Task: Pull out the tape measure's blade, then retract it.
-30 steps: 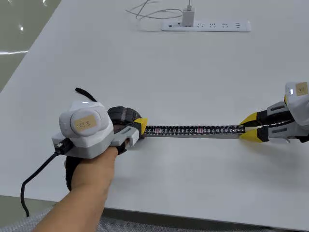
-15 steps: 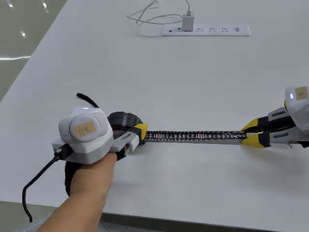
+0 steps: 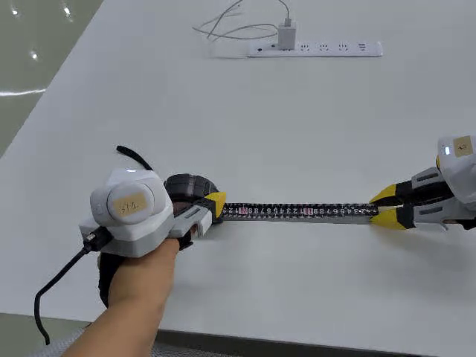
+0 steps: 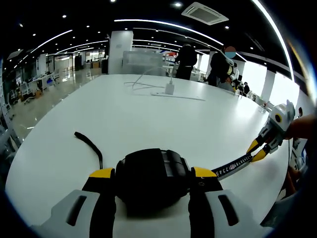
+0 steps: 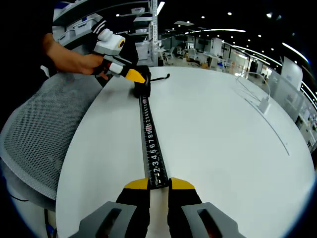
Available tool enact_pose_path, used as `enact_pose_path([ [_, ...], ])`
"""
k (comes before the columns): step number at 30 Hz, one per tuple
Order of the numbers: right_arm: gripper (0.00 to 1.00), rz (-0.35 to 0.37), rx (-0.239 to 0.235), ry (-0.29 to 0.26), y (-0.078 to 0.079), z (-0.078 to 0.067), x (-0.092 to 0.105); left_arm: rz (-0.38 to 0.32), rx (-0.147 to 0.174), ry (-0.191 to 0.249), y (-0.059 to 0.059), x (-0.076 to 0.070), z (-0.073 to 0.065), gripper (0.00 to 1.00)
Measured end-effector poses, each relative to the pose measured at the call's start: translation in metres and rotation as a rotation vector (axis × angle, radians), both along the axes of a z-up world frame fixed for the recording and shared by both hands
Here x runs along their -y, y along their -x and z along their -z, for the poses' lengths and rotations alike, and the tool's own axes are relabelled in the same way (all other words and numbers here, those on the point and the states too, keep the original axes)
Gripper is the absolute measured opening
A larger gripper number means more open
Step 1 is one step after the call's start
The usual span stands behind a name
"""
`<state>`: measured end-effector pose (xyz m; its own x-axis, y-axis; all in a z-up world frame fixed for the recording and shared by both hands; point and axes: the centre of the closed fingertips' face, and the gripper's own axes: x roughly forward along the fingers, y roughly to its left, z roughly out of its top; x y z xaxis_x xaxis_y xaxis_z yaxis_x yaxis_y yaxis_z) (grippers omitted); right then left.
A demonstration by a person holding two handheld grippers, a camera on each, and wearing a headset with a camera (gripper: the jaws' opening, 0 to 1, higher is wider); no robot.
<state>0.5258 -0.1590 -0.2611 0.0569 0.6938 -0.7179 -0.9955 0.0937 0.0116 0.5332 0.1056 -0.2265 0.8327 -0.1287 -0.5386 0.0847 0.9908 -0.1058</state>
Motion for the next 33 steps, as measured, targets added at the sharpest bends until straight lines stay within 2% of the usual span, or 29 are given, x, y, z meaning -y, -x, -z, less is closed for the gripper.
enact_pose_path([
  [15, 0.08, 0.000, 0.003, 0.001, -0.001, 0.001, -0.002, -0.001, 0.004, -0.001, 0.000, 0.000, -0.001, 0.53],
  [33, 0.08, -0.013, 0.003, -0.015, -0.001, 0.000, -0.019, 0.000, 0.004, 0.004, 0.001, 0.001, -0.002, 0.53],
])
